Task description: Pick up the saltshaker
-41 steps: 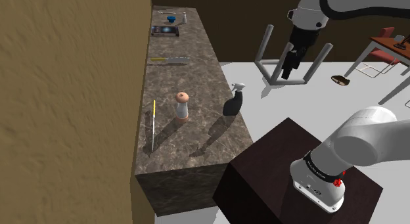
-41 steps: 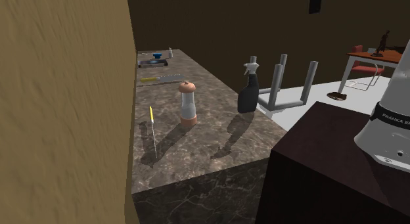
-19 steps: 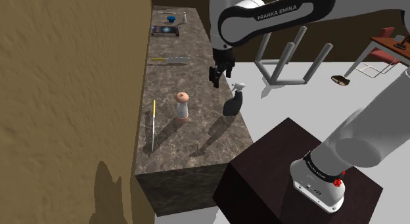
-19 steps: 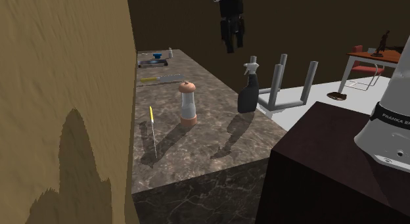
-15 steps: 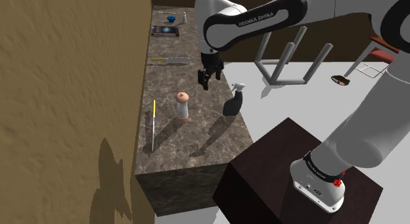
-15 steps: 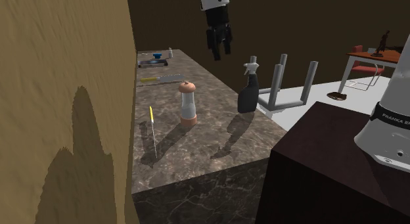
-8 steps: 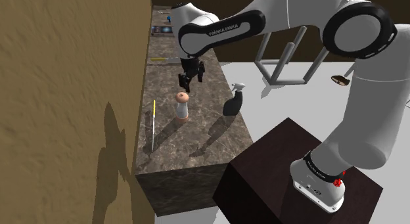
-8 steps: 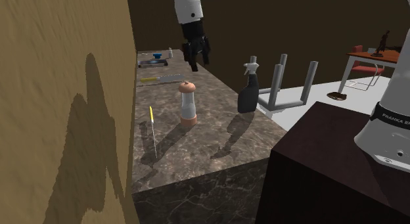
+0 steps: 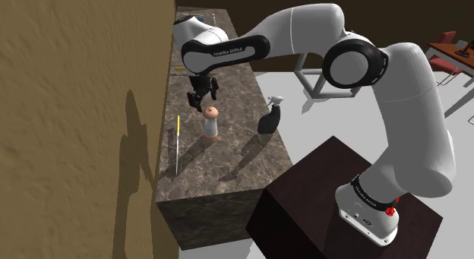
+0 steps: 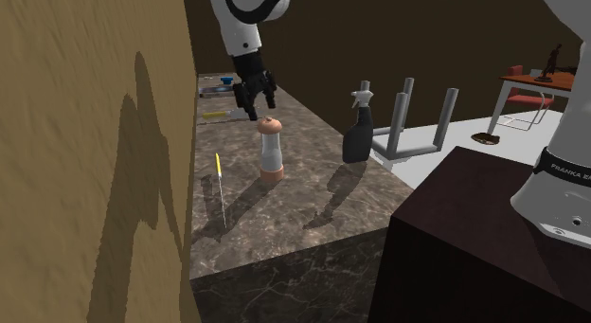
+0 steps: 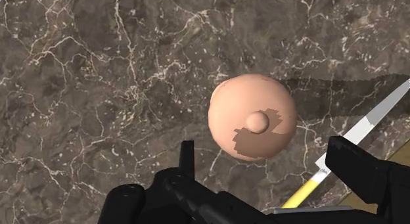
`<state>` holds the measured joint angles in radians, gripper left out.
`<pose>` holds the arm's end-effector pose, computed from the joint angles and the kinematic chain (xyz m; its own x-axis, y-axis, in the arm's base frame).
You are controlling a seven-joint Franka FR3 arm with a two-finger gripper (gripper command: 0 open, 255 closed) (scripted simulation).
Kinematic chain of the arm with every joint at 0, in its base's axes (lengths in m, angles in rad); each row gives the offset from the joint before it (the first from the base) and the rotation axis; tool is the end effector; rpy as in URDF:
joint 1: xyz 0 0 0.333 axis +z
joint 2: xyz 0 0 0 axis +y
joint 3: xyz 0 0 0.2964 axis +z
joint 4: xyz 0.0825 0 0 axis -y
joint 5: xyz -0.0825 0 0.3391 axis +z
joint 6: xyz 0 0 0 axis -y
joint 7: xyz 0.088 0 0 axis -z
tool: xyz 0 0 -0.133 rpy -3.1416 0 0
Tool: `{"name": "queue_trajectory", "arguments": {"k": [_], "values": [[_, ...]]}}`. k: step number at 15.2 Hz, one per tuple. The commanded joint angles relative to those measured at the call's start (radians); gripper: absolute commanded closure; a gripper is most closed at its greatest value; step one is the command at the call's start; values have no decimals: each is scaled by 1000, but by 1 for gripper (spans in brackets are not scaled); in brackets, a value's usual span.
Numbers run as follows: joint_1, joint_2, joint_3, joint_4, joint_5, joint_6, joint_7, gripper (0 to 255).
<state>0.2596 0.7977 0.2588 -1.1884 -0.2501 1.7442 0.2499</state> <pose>0.6131 0.2692 0.2796 0.9437 0.2648 -0.1981 0.2880 -0.9525 0.0988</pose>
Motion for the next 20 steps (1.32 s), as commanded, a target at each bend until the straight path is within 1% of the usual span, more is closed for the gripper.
{"name": "queue_trajectory", "arguments": {"k": [1,5,7,8,17,20], "values": [[2,21,-3,5,-4,16,1,0],[2,42,-6,-13,-9,54,6,0],[2,46,-7,-14,-10,59,6,0],[1,43,-7,-18,-9,60,6,255],[2,46,-7,-14,-10,59,6,255],[2,29,-4,-3,-6,31,3,255]]}}
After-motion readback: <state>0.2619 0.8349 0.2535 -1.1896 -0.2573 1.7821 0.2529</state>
